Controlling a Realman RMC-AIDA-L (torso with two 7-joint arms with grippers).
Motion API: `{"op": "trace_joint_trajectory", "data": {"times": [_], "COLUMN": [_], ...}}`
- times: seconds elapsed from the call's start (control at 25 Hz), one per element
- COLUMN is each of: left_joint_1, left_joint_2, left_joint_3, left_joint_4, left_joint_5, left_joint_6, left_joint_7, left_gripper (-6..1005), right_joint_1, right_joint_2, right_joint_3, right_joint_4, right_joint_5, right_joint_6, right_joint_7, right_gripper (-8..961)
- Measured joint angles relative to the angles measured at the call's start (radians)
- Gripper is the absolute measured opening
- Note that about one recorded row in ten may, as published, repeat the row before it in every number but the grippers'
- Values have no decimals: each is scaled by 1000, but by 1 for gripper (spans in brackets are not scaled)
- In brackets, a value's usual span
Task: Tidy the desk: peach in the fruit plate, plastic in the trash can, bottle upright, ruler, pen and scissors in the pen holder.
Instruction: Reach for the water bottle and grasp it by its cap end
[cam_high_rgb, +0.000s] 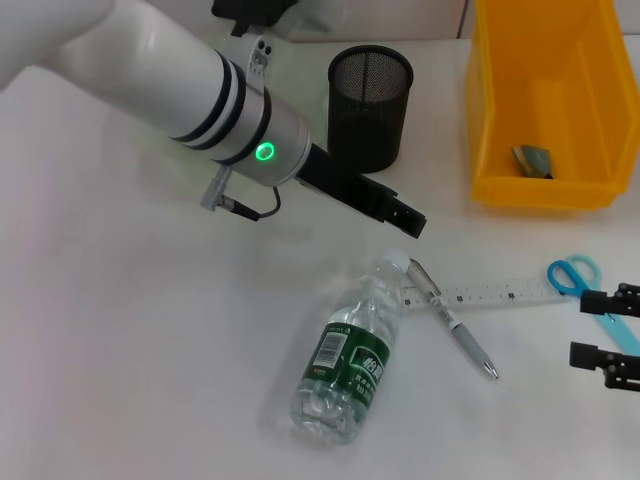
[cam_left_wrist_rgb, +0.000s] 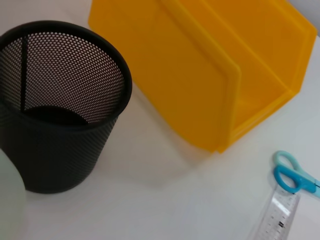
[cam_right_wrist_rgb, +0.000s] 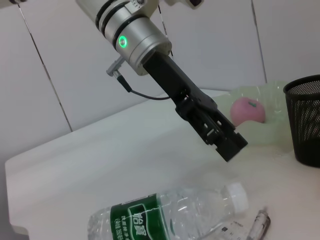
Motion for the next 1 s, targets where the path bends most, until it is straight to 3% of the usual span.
{"op": "trace_joint_trajectory", "data": {"times": [0.32, 0.44, 1.0], "left_joint_1": [1, 9, 21], "left_joint_2": [0, 0, 0], "left_joint_3": [70, 150, 198], "left_joint_4": [-3, -8, -17], "left_joint_5": [0, 1, 0], "left_joint_6": [-34, -81, -105], "left_joint_7": [-28, -62, -80], "left_gripper": [812, 811, 809], "right_joint_1": [5, 7, 27], "right_joint_2": [6, 9, 14], "right_joint_3": [10, 15, 15], "right_joint_4": [0, 0, 10], "right_joint_5": [3, 3, 1], "right_joint_6": [13, 14, 25], "right_joint_7": [-3, -9, -13], "right_gripper": [711, 712, 711]}}
